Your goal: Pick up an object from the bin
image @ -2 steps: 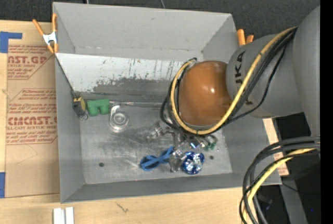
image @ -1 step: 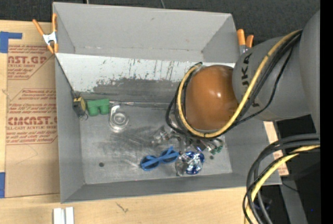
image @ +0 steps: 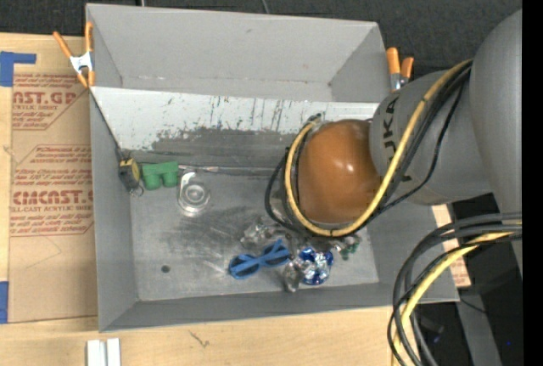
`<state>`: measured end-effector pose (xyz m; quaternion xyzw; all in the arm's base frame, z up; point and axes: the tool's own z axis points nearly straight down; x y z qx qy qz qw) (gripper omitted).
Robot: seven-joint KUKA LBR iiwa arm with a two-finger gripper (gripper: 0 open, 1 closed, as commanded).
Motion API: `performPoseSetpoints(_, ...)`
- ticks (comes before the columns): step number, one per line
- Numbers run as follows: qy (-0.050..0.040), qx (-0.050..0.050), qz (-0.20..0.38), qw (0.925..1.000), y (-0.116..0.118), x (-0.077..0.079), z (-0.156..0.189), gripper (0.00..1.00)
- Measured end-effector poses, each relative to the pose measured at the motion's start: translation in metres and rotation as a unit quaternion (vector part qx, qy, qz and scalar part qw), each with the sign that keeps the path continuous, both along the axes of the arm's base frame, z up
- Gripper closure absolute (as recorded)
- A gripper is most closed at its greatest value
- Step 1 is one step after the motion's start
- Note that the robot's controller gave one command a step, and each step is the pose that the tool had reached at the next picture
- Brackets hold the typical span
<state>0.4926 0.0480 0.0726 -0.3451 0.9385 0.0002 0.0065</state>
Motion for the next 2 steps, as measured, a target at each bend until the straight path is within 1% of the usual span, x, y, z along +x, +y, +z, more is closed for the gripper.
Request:
performPoseSetpoints(1,0.0034,-0.001,-0.001,1.0,0.0012,0.0014,0.0013,0.0)
performPoseSetpoints(2,0.004,-0.001,-0.001,1.0,0.0013,0.0018,0.0027,1.0)
